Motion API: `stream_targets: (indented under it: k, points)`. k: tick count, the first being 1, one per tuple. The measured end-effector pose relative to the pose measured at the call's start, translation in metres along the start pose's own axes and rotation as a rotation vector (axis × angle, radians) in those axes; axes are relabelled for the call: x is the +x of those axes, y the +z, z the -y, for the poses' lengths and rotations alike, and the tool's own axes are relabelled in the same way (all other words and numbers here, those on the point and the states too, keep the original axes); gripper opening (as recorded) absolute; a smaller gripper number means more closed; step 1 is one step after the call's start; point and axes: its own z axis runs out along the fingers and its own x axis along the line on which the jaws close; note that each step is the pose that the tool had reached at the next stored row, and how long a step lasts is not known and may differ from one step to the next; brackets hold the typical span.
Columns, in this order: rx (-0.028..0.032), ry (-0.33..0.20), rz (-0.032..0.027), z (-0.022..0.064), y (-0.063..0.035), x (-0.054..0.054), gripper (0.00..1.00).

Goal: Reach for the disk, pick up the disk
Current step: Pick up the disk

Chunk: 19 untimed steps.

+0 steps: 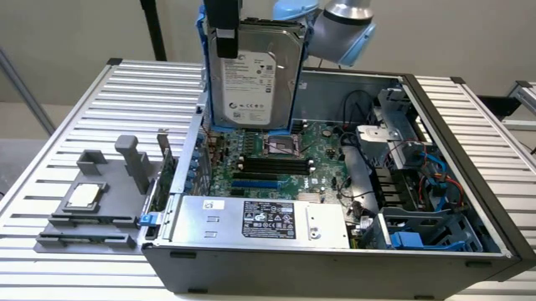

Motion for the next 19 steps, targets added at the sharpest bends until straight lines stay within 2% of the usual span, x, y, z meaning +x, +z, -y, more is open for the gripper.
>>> stream_targets:
  k: [9, 19]
  points:
    - [0.0005, 0.0, 0.0001, 0.0205, -0.0013, 0.027, 0.33]
    - [0.0009, 0.0, 0.0063, 0.0631, -0.0021, 0.039, 0.33]
